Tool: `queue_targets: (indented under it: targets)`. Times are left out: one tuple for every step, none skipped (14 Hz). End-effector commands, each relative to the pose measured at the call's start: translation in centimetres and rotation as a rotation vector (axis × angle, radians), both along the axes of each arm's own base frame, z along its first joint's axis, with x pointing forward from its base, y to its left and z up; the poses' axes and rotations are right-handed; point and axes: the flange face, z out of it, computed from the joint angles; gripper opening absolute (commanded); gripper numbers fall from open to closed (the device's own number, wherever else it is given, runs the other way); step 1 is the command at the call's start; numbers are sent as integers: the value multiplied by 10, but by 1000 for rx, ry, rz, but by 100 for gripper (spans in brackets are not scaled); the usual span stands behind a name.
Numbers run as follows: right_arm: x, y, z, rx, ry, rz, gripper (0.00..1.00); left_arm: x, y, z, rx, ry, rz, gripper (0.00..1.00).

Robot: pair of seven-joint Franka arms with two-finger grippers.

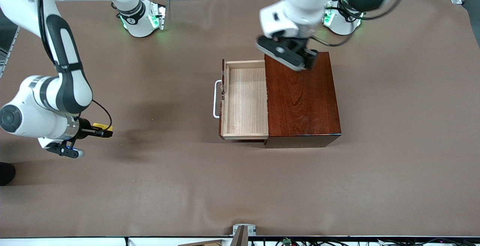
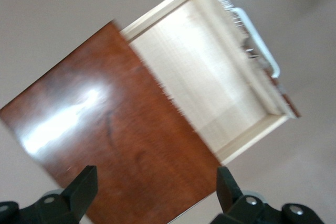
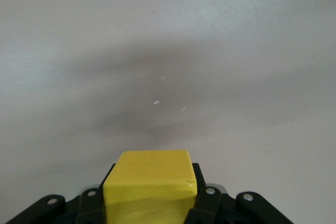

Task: Open drawer, take yellow block, close drawer
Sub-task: 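Lower the left gripper to the handle while the right gripper carries the cube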

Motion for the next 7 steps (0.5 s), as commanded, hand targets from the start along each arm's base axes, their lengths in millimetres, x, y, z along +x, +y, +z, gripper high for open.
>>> queue_targets:
  targets:
    - [5,-19,-28,-26,-27,29,0,-3,-43,-5,-50,-4,-167,100]
    - [6,-22,-41,-43,-27,39,0,1,-55,-20,-58,-1,-252,100]
    - [6,-25,-52,-59,-24,49,0,1,-69,-32,-69,-7,-360,100]
    - [6,-27,-59,-76,-26,63,0,-1,-85,-44,-80,-17,-470,100]
    - [6,-33,-66,-90,-33,67,0,-3,-99,-55,-92,-27,-538,100]
    - [6,-37,-72,-92,-34,63,0,-6,-110,-63,-99,-32,-556,100]
    - [6,-37,-79,-93,-35,63,0,-7,-114,-67,-102,-39,-559,100]
